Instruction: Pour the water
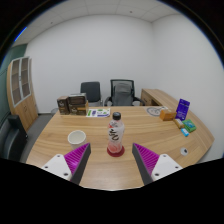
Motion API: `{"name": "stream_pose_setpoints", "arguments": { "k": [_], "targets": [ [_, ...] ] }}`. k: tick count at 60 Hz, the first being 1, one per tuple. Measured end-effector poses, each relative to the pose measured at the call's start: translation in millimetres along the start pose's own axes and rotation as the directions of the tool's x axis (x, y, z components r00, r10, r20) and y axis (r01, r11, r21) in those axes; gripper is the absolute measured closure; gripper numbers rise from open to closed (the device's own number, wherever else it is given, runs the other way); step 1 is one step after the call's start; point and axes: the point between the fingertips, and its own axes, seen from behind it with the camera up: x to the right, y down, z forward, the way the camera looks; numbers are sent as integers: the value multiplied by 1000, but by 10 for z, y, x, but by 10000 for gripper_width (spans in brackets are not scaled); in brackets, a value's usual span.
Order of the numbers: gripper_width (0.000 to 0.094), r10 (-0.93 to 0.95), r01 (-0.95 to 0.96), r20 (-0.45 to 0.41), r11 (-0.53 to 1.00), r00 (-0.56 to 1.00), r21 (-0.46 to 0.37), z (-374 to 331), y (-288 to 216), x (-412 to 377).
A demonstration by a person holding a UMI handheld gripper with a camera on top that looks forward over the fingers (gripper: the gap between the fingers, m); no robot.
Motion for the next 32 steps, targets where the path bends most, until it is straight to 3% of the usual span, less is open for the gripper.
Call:
{"name": "stream_pose_setpoints", "arguments": {
  "k": [13, 32],
  "targets": [
    [77, -21, 22, -25, 999, 999, 32, -615, -88, 2],
    [77, -42, 43, -17, 998, 999, 36, -853, -100, -13]
  ]
}}
